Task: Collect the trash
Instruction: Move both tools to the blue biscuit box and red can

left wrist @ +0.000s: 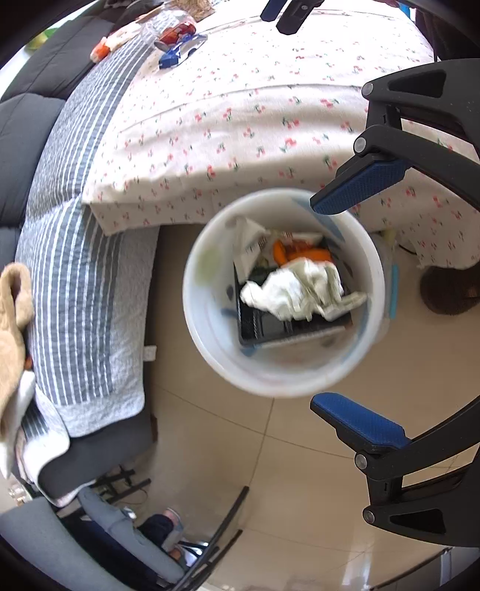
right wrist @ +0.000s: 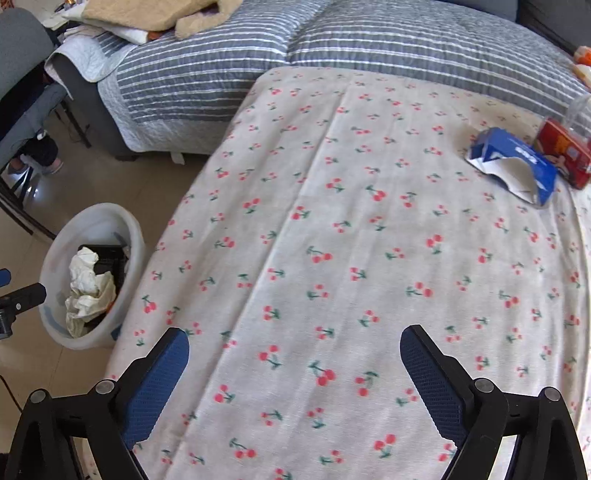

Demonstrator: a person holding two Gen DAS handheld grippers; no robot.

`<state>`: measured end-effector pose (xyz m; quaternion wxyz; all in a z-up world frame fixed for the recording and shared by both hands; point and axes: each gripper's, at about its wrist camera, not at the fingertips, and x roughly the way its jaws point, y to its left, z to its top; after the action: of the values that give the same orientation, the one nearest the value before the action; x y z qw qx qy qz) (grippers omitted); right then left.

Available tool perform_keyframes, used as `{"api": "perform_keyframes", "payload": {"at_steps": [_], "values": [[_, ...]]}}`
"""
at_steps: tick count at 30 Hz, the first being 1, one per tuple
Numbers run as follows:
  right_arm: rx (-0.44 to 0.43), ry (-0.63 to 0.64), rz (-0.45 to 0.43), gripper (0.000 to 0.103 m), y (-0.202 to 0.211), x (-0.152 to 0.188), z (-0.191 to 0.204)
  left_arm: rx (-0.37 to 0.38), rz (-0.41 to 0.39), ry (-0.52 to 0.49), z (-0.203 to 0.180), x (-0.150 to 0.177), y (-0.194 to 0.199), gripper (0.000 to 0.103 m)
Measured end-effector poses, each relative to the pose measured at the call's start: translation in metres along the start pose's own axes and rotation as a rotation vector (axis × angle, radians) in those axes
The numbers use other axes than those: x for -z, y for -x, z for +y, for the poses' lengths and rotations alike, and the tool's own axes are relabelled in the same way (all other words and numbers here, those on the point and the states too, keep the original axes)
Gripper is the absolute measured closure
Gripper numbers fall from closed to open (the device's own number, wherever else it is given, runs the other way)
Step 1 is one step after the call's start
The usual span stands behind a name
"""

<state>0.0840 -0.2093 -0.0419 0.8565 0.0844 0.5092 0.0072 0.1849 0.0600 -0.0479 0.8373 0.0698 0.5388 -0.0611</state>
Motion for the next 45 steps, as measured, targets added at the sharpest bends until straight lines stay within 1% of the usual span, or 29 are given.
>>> {"api": "perform_keyframes", "payload": {"at_steps": [2,5,13,16,19,21,24,26,28,32,34,36,39,45], "values": [[0.027,-0.012,-0.006,0.003,0.007,0.003,-0.016,0.008,-0.006,-0.015,-0.015,-0.004,0.001,0.004],[0.071,-0.027,-0.016,0.001,0.017,0.007,-0.039,0.022,-0.012,-0.043,-0.04,-0.01,0.003,0.004],[0.194,-0.054,-0.02,0.0,0.038,0.023,-0.098,0.049,-0.024,-0.125,-0.108,-0.022,0.004,0.004],[0.234,-0.077,-0.013,0.0,0.046,0.029,-0.122,0.061,-0.041,-0.147,-0.132,-0.027,0.006,0.002],[0.259,-0.123,-0.012,0.0,0.054,0.035,-0.147,0.079,-0.075,-0.169,-0.157,-0.032,0.01,0.0],[0.269,-0.154,-0.013,0.0,0.061,0.039,-0.165,0.096,-0.101,-0.191,-0.176,-0.036,0.014,0.0],[0.276,-0.204,-0.016,0.0,0.068,0.045,-0.189,0.084,-0.137,-0.234,-0.209,-0.046,0.018,0.0],[0.285,-0.226,-0.018,0.0,0.072,0.046,-0.204,0.118,-0.144,-0.245,-0.23,-0.056,0.02,0.0],[0.285,-0.246,-0.019,0.0,0.075,0.046,-0.217,0.162,-0.144,-0.264,-0.254,-0.064,0.02,0.0],[0.267,-0.316,-0.024,0.0,0.081,0.046,-0.247,0.151,-0.133,-0.314,-0.309,-0.078,0.011,0.0],[0.253,-0.356,-0.027,0.0,0.084,0.046,-0.261,0.169,-0.134,-0.319,-0.335,-0.088,0.005,0.0],[0.234,-0.387,-0.033,0.0,0.087,0.045,-0.273,0.202,-0.136,-0.33,-0.359,-0.099,-0.001,0.0],[0.218,-0.411,-0.037,0.0,0.089,0.045,-0.288,0.232,-0.115,-0.364,-0.397,-0.119,-0.016,0.0],[0.244,-0.407,-0.011,0.0,0.082,0.05,-0.317,0.208,-0.095,-0.427,-0.46,-0.155,-0.041,0.0]]}}
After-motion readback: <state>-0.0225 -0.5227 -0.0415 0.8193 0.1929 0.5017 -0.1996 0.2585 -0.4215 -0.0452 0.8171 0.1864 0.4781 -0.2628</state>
